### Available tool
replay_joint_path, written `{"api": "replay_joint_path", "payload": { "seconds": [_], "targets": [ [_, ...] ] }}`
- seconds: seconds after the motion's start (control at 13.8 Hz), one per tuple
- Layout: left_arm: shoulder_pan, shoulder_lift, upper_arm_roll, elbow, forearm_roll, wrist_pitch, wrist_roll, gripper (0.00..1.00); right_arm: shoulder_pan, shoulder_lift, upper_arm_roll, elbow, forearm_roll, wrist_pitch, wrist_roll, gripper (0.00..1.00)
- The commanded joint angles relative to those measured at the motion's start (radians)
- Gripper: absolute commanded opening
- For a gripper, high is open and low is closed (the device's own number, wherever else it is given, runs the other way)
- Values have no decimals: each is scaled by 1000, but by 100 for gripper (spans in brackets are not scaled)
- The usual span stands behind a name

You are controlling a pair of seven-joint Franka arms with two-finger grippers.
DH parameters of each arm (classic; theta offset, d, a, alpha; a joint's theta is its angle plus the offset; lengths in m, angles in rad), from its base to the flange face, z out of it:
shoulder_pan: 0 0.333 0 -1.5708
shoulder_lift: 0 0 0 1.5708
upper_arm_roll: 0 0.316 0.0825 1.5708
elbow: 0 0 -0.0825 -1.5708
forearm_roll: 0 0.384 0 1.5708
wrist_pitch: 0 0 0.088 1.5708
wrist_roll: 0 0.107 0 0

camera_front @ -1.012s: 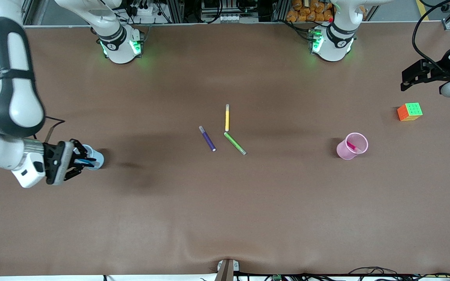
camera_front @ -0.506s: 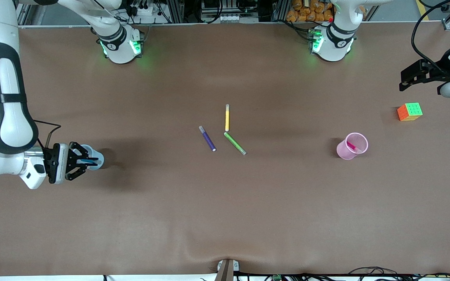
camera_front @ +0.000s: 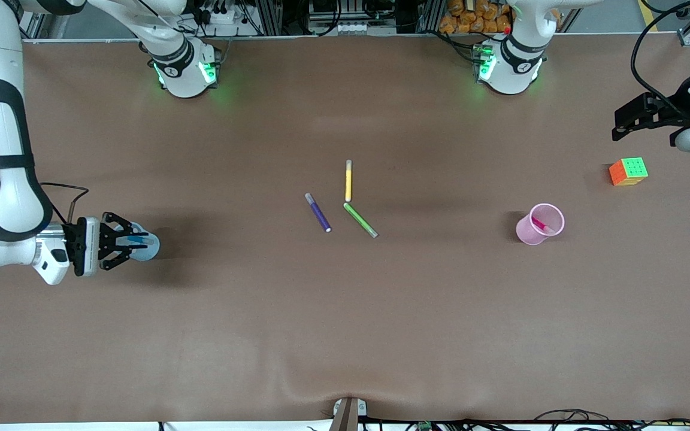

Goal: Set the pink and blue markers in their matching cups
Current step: 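Carry the blue marker with the right gripper over the blue cup, then open the right gripper to drop the blue marker into the cup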

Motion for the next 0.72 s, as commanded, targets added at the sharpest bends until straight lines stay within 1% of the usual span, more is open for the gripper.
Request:
{"api": "replay_joint_path", "payload": {
  "seconds": [0.0,0.22,0.43,0.65],
  "targets": [
    [3,0,3,1,-17,8,5,100,-7,-64,14,-5,7,-17,114,100],
    [3,1,3,1,-17,6,5,100,31,-103,13,-2,-7,-12,278,100],
    [3,3,3,6,-17,6,3,100,62,-132,16,48,-132,-5,464,100],
    [2,3,3,6,-18,6,3,100,68,-158,14,57,-143,-5,558,100]
  ]
}}
